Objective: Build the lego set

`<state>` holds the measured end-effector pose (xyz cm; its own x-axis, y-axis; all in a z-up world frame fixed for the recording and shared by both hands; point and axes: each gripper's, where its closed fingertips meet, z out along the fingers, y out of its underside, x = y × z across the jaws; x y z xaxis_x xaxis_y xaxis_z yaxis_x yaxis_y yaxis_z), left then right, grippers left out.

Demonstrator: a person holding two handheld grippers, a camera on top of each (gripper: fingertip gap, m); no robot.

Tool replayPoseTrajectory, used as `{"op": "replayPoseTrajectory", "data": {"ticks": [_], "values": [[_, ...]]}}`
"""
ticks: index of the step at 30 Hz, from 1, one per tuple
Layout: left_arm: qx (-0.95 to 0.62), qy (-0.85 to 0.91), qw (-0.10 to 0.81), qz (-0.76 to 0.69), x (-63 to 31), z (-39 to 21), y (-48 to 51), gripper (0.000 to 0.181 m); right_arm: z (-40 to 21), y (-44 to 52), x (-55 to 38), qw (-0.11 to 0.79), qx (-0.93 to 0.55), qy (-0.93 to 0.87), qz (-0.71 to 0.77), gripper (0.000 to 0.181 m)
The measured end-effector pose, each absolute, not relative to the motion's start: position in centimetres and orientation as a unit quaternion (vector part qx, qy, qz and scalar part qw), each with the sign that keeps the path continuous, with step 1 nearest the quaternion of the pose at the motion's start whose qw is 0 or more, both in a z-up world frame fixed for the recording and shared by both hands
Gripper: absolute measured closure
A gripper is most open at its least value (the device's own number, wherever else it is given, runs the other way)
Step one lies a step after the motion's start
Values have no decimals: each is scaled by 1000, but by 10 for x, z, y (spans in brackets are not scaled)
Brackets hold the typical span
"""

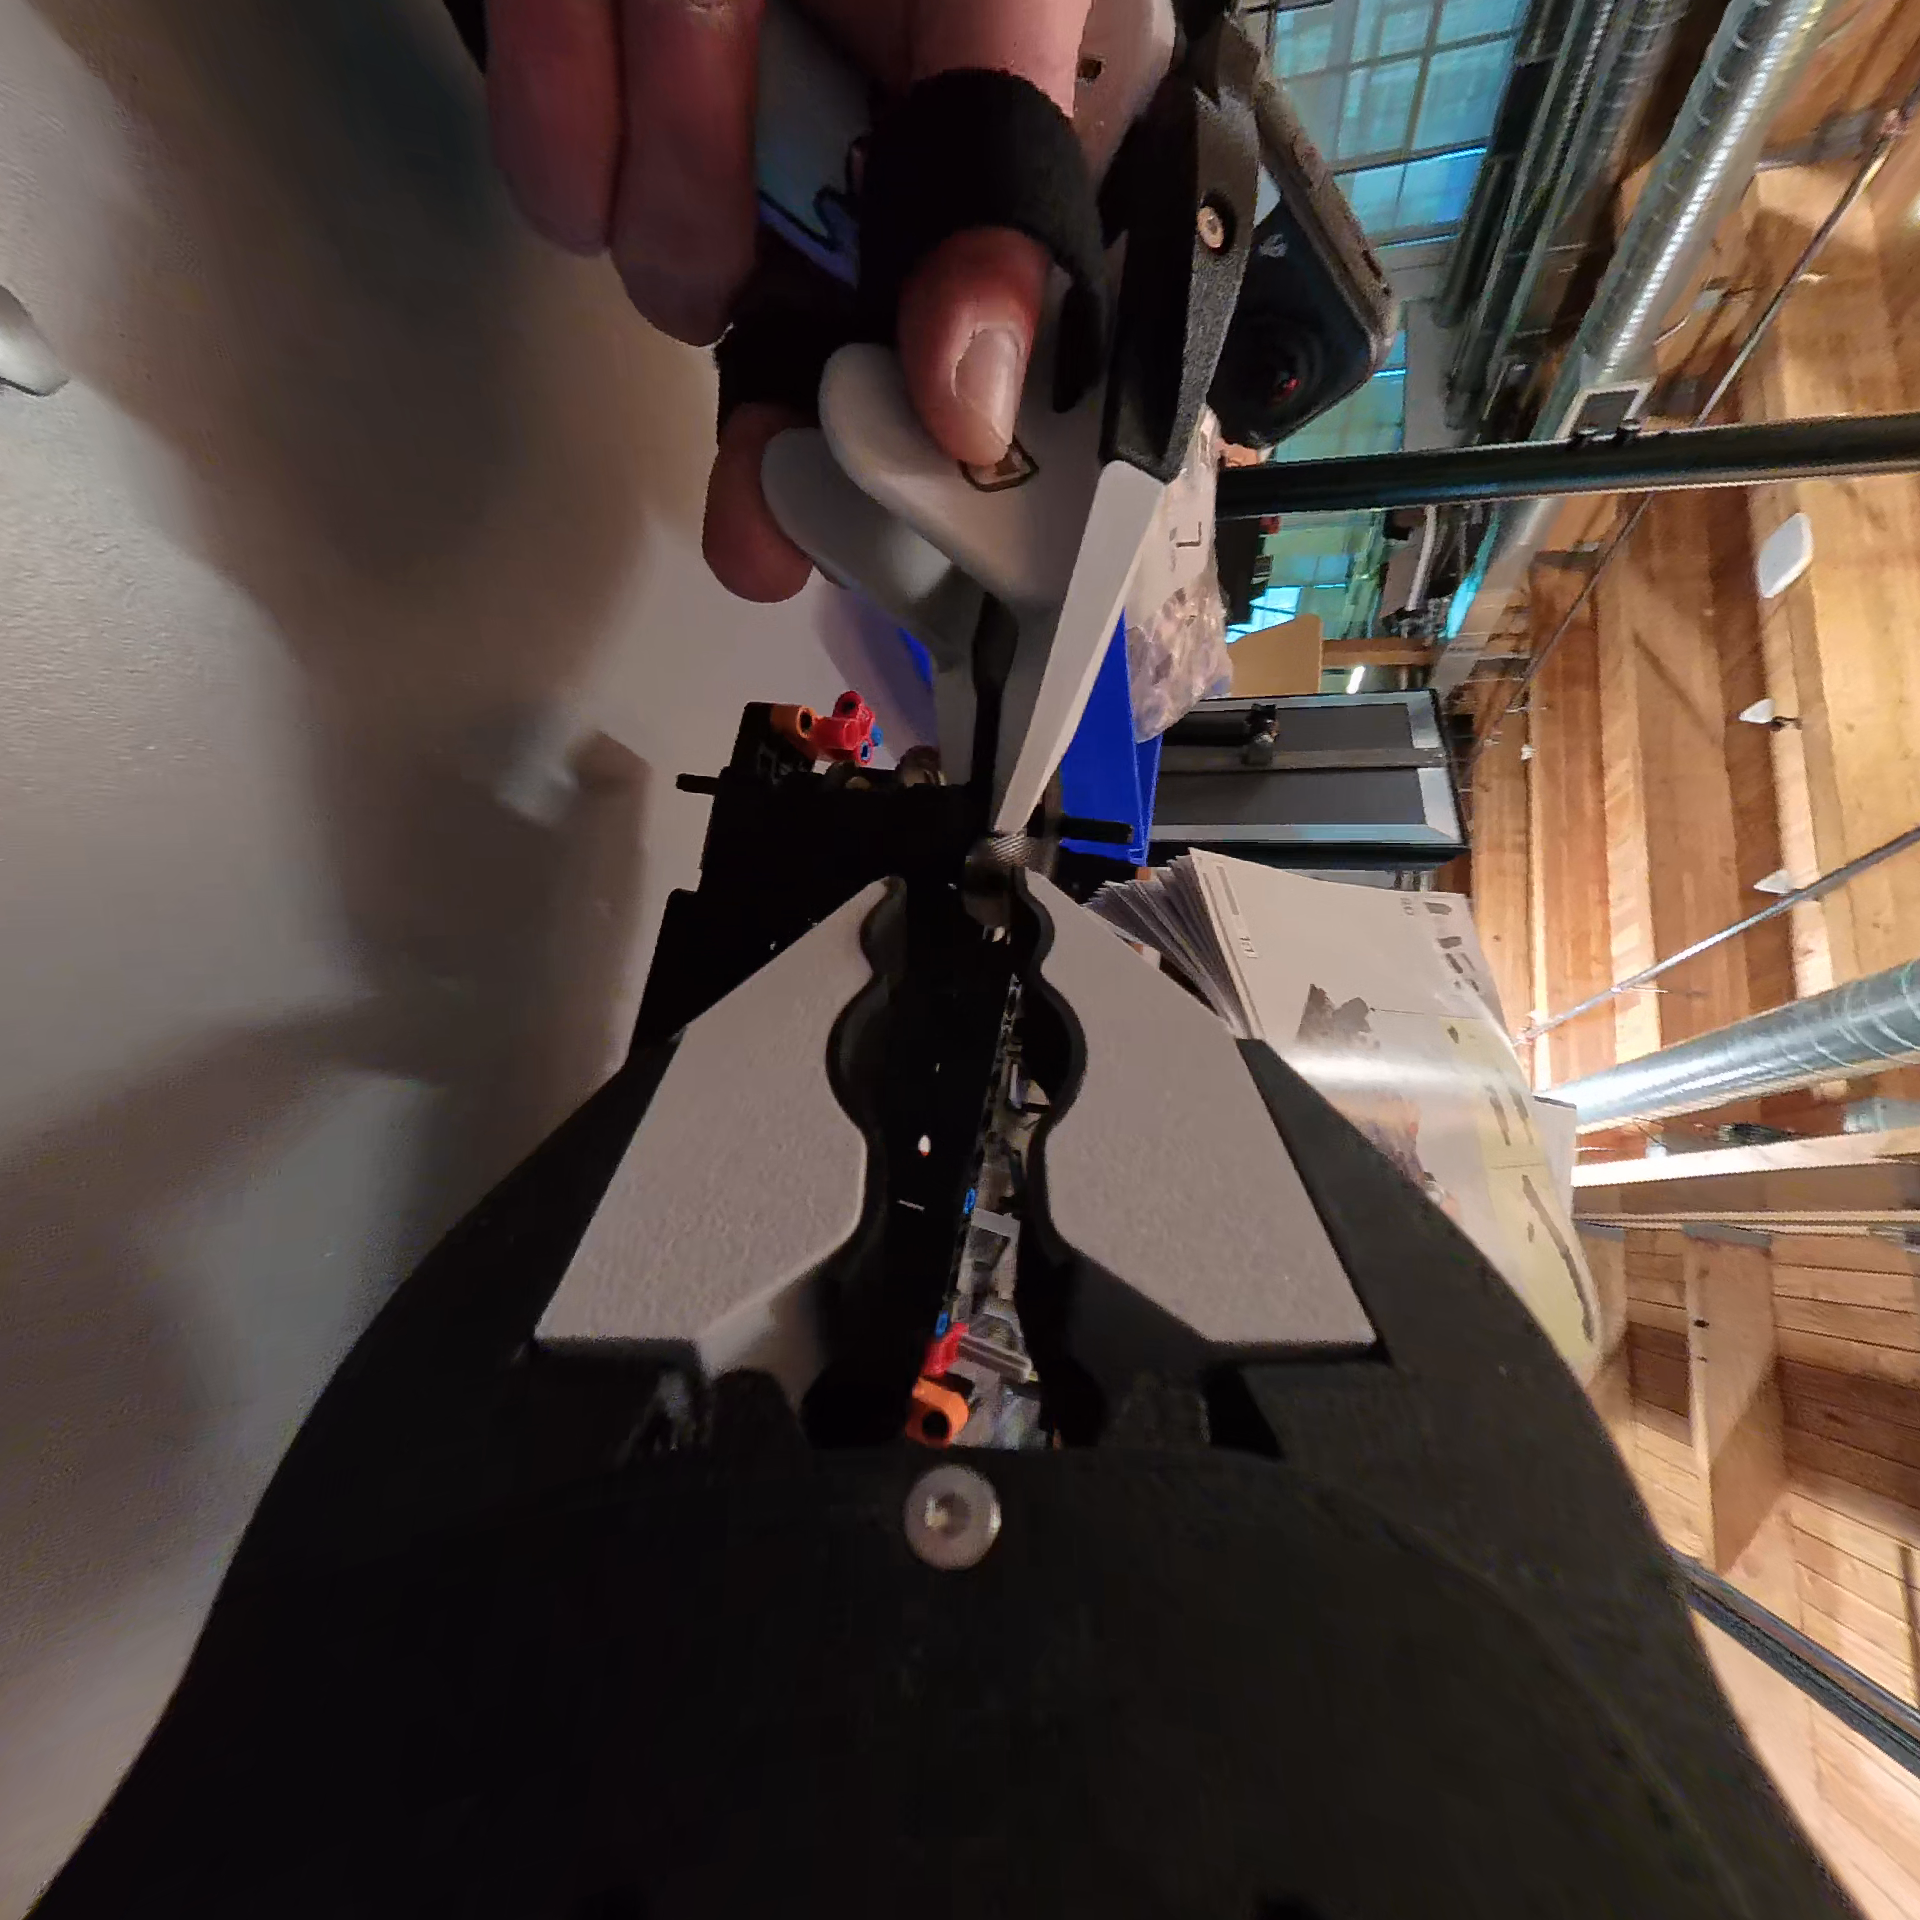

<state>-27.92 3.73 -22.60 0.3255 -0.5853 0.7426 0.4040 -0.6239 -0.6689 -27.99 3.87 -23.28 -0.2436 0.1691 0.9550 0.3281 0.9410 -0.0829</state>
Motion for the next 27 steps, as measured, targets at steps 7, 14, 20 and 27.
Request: {"op": "replayPoseTrajectory", "data": {"ticks": [7, 14, 20, 27], "values": [[-703, 76, 439, -554, -283, -229, 39, 181, -229, 37, -283, 585, -156, -793, -71, 181], [-726, 113, 466, -493, -283, -234, 38, 181, -231, 36, -283, 536, -226, -813, -3, 181], [-758, 140, 469, -431, -284, -249, 36, 181, -226, 31, -284, 498, -280, -818, 66, 181], [-772, 153, 460, -411, -277, -259, 33, 181, -215, 32, -287, 449, -336, -818, 128, 181]]}}
